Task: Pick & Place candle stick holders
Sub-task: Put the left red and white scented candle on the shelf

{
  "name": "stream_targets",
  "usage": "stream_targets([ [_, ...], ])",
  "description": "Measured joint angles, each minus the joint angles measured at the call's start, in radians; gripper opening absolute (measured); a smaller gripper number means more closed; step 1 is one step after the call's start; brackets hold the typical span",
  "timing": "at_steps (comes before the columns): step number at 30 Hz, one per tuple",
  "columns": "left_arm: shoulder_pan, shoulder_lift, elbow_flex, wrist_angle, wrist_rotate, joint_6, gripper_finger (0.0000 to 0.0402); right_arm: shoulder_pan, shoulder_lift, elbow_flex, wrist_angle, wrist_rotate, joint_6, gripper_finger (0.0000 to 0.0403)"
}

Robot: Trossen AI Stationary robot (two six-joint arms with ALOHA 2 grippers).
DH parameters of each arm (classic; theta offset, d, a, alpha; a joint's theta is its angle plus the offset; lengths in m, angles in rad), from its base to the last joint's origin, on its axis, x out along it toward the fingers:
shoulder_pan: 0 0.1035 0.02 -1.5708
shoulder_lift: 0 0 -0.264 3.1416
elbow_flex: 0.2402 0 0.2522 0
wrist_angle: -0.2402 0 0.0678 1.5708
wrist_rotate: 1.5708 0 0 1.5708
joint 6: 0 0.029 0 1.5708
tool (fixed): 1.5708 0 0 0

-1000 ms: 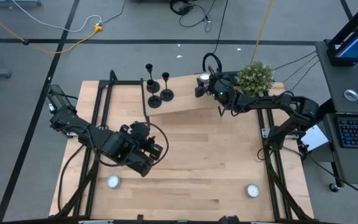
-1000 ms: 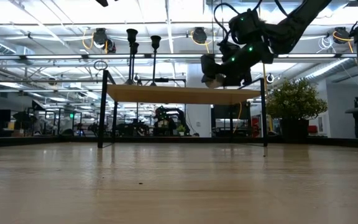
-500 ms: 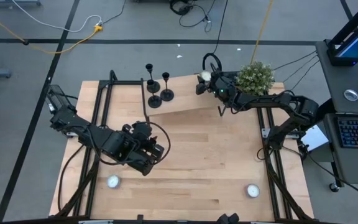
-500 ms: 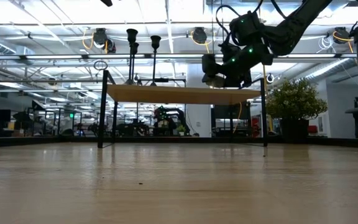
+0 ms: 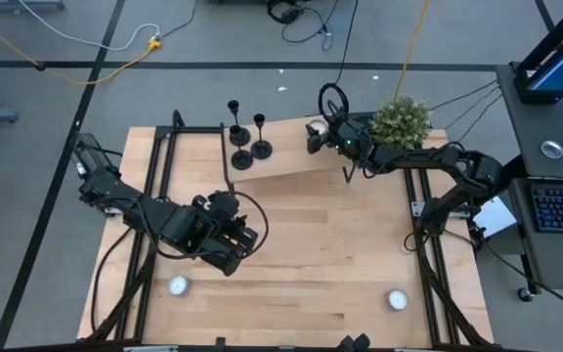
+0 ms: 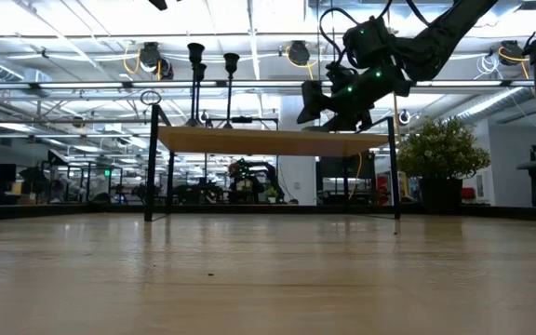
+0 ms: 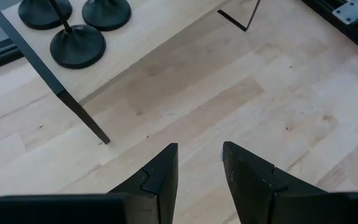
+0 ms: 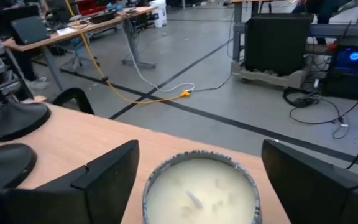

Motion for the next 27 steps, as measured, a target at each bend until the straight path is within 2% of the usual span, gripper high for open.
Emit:
stream_targets([
  [11, -0.004, 0.0, 0.0, 0.0, 0.002, 0.015, 0.0131, 0.004, -0.01, -0.004, 0.069, -0.047, -0.012, 0.0386],
  [13, -0.009, 0.0, 0.0, -0.003, 0.002, 0.019, 0.0131, 0.01, -0.036, -0.007, 0.068, -0.118, -0.015, 0.0387],
  [18, -0.041, 0.0, 0.0, -0.016, 0.002, 0.022, 0.0131, 0.036, -0.166, -0.007, 0.009, -0.462, -0.078, 0.0384],
  [21, -0.072, 0.0, 0.0, -0.034, 0.003, 0.013, 0.0131, 0.059, -0.265, -0.007, -0.087, -0.62, -0.082, 0.0386],
  [24, -0.11, 0.0, 0.0, -0.065, 0.012, -0.023, 0.0131, 0.088, -0.367, -0.006, -0.173, -0.7, -0.067, 0.0388],
  [27, -0.154, 0.0, -0.007, -0.073, 0.037, -0.047, 0.0131, 0.129, -0.449, -0.005, -0.258, -0.711, -0.055, 0.0388],
])
